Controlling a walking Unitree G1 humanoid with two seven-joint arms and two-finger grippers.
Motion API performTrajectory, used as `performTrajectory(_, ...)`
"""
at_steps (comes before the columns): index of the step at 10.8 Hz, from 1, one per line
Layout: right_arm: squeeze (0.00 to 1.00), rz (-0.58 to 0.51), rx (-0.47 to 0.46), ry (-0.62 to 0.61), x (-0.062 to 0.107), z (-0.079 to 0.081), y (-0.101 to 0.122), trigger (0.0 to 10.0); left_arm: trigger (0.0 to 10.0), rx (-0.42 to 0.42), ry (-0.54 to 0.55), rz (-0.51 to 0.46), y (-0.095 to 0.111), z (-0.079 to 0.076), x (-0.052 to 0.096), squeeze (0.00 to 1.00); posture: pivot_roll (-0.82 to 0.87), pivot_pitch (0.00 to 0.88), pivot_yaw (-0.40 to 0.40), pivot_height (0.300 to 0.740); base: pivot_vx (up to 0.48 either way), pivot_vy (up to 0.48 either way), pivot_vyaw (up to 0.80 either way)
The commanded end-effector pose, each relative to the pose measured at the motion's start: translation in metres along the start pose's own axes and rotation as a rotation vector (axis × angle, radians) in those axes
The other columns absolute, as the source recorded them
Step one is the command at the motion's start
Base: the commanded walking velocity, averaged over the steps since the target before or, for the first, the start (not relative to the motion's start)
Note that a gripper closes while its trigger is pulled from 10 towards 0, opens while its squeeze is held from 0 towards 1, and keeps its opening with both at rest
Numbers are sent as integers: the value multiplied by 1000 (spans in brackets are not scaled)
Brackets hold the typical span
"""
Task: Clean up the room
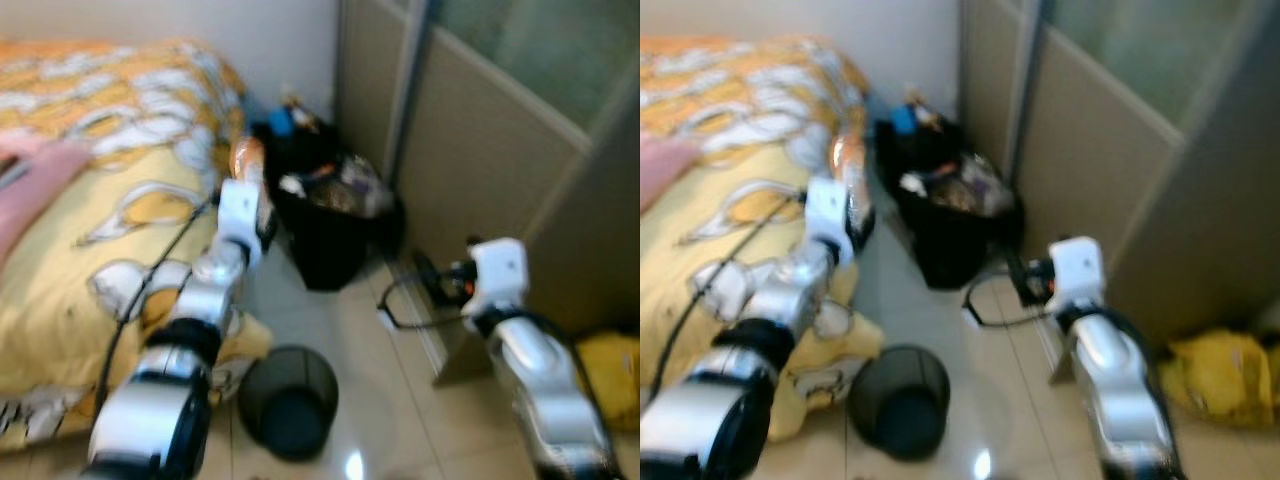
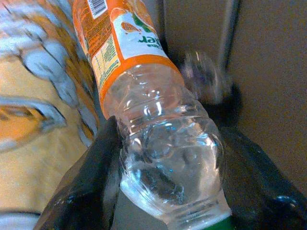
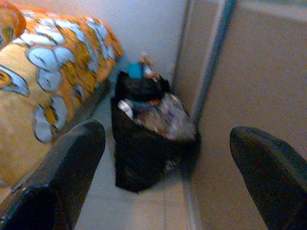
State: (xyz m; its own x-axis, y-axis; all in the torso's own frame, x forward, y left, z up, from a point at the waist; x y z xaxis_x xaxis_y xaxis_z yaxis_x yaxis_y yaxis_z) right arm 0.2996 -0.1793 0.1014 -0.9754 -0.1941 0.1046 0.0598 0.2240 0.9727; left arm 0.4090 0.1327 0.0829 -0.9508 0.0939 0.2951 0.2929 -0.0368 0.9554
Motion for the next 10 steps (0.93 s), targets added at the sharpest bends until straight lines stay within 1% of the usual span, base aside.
performTrajectory(1, 0, -26, 3, 7, 3, -1, 12, 10000, 10000, -26, 22, -26, 15, 1, -4, 0, -432, 62, 53, 740, 0, 0, 0)
performTrajectory(2, 0, -29, 35, 25, 12, -2, 17, 10000, 10000, -41, 33, -7, 15, -2, -7, 0, -486, 122, 51, 740, 0, 0, 0)
performTrajectory(3, 0, -23, 62, 42, 18, -2, 21, 10000, 10000, -47, 64, 21, 11, 1, -7, 0, -514, 168, 46, 740, 0, 0, 0)
performTrajectory(4, 0, -1, 77, 51, 35, -3, 27, 10000, 10000, -45, 166, 48, 1, 19, -4, 0, -561, 256, 17, 740, 0, 0, 0)
performTrajectory(5, 0, 20, 76, 78, 45, -2, 29, 10000, 10000, -46, 273, 117, -17, 38, 2, 0, -565, 309, -16, 740, 0, 0, 0)
performTrajectory(6, 0, 38, 80, 92, 50, -1, 29, 10000, 10000, -42, 320, 176, -33, 45, 7, 0, -562, 327, -30, 740, 0, 0, 0)
performTrajectory(7, 0, 56, 81, 110, 55, -1, 30, 10000, 10000, -13, 359, 250, -56, 51, 15, 0, -563, 358, -52, 740, 0, 0, 0)
performTrajectory(8, 0, 66, 85, 120, 57, 0, 34, 10000, 10000, 30, 382, 288, -73, 56, 22, 0, -573, 376, -70, 740, 0, 0, 0)
performTrajectory(9, 0, 63, 72, 151, 58, 5, 40, 10000, 10000, 38, 400, 320, -84, 59, 27, 0, -583, 388, -82, 740, 0, 0, 0)
performTrajectory(10, 0, 59, 45, 198, 60, 15, 45, 10000, 10000, 13, 393, 346, -91, 57, 29, 0, -593, 395, -87, 740, 0, 0, 0)
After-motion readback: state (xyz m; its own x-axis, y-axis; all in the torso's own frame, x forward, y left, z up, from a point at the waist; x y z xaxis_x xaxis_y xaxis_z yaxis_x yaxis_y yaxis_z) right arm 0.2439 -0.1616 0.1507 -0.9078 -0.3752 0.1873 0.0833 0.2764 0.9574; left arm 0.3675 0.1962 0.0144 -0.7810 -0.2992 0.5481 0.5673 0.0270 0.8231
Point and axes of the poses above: a point about 5 cm out from each wrist's last joint towards the gripper, its own x axis pointing back from the gripper into the wrist, its own y axis along the axis of the wrist's last joint, z = x × y, the point moved 4 cm from there along -x, pointing out of the wrist towards the gripper, and after that the axes turned 5 degrees about x, right-handed, at the moved point
